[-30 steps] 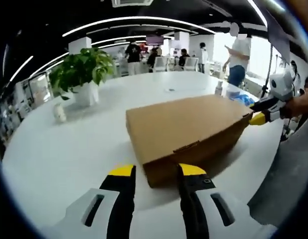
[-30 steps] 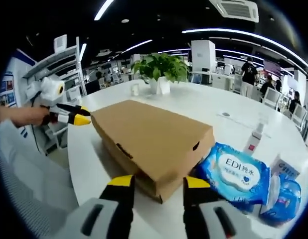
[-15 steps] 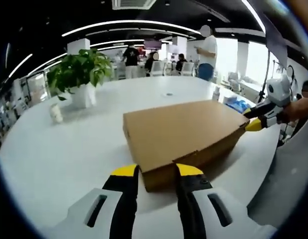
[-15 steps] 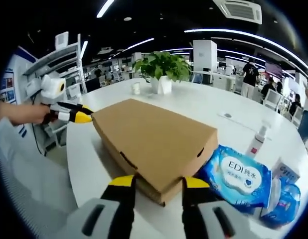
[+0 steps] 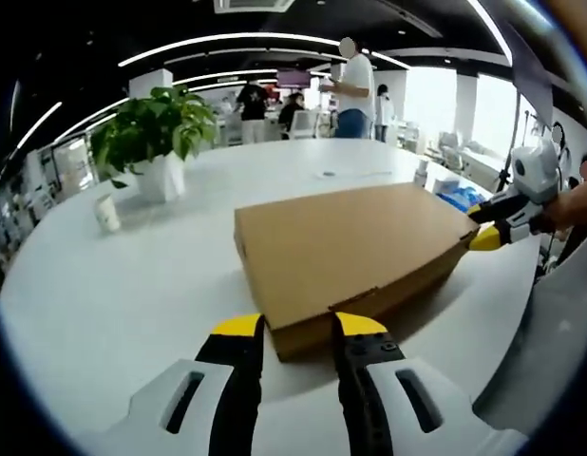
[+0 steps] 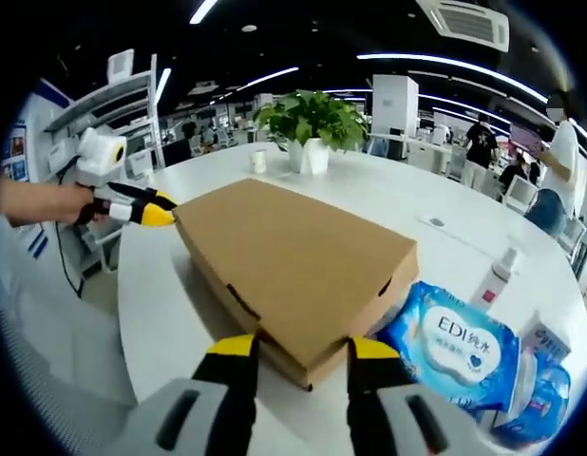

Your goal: Operate the shoe box by opening the lid, removing the specified soft item, and placing it in the target area until the item is outside and the box remains undamaged.

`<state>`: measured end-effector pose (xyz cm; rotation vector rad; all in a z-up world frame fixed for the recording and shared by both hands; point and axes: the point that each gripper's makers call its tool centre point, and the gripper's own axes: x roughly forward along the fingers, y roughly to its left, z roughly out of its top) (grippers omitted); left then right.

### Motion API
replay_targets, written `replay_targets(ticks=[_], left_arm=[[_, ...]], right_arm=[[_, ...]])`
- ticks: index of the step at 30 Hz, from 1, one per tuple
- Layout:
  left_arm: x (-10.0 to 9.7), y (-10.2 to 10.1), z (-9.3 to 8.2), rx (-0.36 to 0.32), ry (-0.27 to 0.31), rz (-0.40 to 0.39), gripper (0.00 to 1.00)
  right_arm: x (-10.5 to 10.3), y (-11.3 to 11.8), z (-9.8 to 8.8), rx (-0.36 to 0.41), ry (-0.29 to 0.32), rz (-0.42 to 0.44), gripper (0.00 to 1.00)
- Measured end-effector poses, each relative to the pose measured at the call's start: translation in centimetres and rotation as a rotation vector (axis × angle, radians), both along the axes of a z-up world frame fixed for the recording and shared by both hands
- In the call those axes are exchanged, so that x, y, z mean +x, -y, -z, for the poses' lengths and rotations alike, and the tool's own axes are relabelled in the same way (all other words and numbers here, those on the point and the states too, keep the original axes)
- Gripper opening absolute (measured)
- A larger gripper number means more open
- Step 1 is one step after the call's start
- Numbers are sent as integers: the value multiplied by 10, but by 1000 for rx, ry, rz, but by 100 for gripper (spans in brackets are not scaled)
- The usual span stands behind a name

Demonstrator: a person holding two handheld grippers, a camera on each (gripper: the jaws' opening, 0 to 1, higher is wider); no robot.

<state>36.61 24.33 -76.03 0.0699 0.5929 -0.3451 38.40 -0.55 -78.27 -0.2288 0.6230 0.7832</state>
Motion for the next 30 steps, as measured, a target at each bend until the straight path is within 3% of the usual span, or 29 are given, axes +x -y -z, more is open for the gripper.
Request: replay_targets(ticks=[15,20,30], left_arm=[[35,-9,2,-13,-27,-5,28],[46,-13,4,-52,-47,-34,28],[59,-13,3,-28,-45,-30,28]], right_arm=[[34,-8,1,19,12,21,34],[45,-11,1,18,10,24,34],[59,-15,7,12,-22,33,35]])
